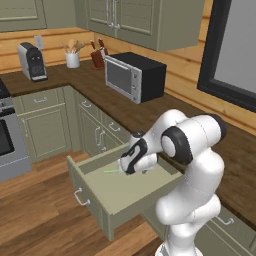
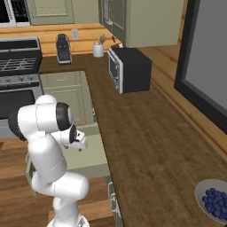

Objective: Take a straw from the drawer in front and place it inside the glass cup on the dining counter.

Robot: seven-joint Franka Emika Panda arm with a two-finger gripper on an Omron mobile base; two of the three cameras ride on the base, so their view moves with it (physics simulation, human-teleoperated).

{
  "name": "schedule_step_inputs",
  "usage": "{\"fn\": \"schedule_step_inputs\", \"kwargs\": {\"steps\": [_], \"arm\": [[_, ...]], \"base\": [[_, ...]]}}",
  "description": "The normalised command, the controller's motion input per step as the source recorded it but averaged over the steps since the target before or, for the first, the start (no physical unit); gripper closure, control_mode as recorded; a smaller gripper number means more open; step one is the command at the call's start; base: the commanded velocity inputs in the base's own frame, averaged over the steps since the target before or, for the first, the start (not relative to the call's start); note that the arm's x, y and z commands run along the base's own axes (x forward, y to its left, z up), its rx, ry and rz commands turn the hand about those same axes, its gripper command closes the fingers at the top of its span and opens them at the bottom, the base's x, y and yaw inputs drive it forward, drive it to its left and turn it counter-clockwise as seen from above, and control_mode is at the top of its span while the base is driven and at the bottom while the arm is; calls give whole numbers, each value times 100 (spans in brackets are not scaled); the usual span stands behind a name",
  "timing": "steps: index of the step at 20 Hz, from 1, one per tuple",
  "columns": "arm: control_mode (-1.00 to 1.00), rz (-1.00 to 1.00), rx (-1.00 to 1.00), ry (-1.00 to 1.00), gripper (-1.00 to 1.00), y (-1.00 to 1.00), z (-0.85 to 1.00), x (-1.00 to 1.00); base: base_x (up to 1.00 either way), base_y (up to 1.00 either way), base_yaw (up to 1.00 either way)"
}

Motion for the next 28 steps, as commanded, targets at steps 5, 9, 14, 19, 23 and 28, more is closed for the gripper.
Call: {"fn": "schedule_step_inputs", "kwargs": {"steps": [5,9,14,19,23,28], "arm": [[-100,1,0,0,-100,0,-15,36],[-100,2,0,0,-100,0,-23,13],[-100,2,0,0,-100,0,-29,18],[-100,2,0,0,-100,0,-20,28],[-100,1,0,3,-100,4,-22,26],[-100,1,0,4,-100,10,-22,24]], "base": [[0,0,0],[0,0,0],[0,0,0],[0,0,0],[0,0,0],[0,0,0]]}}
